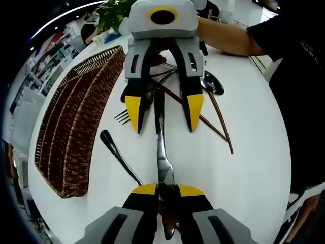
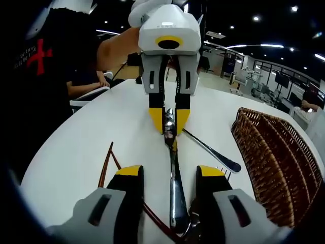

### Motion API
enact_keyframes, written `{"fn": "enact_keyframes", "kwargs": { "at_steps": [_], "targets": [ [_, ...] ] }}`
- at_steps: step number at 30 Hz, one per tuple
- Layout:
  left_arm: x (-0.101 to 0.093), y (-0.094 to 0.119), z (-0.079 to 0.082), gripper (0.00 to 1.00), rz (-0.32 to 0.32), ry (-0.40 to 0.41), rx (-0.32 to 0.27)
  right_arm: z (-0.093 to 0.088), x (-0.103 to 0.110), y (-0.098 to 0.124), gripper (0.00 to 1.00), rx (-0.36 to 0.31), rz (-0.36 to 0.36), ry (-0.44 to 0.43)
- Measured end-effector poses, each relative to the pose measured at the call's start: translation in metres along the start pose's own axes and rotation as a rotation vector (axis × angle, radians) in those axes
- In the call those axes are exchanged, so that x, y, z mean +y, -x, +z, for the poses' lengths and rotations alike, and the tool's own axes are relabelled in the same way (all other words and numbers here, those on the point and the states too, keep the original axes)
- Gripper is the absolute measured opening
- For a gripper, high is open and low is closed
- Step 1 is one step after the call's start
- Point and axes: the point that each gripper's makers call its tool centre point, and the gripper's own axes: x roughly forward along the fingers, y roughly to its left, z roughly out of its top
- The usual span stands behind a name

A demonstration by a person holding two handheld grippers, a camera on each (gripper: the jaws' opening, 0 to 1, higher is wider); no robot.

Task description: Arrange the knives, forks, and spoons in their matching storage slots by inserting each utensil handle-first until every utensil is classified and aligned in the correct compartment

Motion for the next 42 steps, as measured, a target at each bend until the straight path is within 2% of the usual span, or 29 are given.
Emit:
{"fn": "enact_keyframes", "kwargs": {
  "at_steps": [4, 8, 13, 16, 21, 24, 26, 29, 33, 35, 38, 42],
  "targets": [
    [0.005, 0.006, 0.006, 0.11, 0.033, -0.001, -0.018, 0.000, 0.000, -0.001, 0.36, -0.001, 0.000, 0.002],
    [0.003, 0.005, 0.005, 0.11, 0.016, 0.002, -0.020, 0.000, -0.003, -0.004, 0.33, -0.005, -0.001, -0.046],
    [0.001, 0.003, 0.003, 0.11, 0.012, -0.009, -0.003, 0.000, -0.004, -0.006, 0.32, 0.004, 0.009, -0.058],
    [0.001, 0.003, 0.004, 0.11, 0.010, -0.010, -0.005, -0.001, 0.002, -0.008, 0.17, 0.002, 0.043, -0.056],
    [0.001, 0.004, 0.005, 0.11, 0.008, -0.016, -0.008, -0.001, -0.002, -0.010, 0.14, 0.039, 0.052, -0.050],
    [0.000, 0.003, 0.005, 0.11, 0.005, -0.019, -0.008, 0.000, -0.002, -0.012, 0.08, 0.052, 0.061, -0.055],
    [0.001, 0.003, 0.004, 0.11, 0.007, -0.021, -0.008, -0.002, -0.005, -0.013, 0.07, 0.060, 0.065, -0.084],
    [0.001, 0.003, 0.003, 0.11, 0.007, -0.022, -0.008, -0.001, -0.004, -0.014, 0.07, 0.046, 0.076, -0.054],
    [0.000, 0.003, 0.003, 0.11, 0.004, -0.024, -0.007, 0.000, -0.005, -0.014, 0.05, 0.044, 0.080, -0.062],
    [0.000, 0.003, 0.003, 0.11, 0.002, -0.024, -0.010, 0.001, -0.005, -0.014, 0.04, 0.016, 0.078, -0.023],
    [0.000, 0.004, 0.003, 0.11, 0.002, -0.016, -0.025, 0.000, -0.006, -0.011, 0.03, -0.021, 0.063, -0.039],
    [0.000, 0.003, 0.004, 0.12, 0.005, -0.010, -0.039, 0.001, -0.006, -0.010, 0.03, -0.022, 0.049, -0.032]
  ]
}}
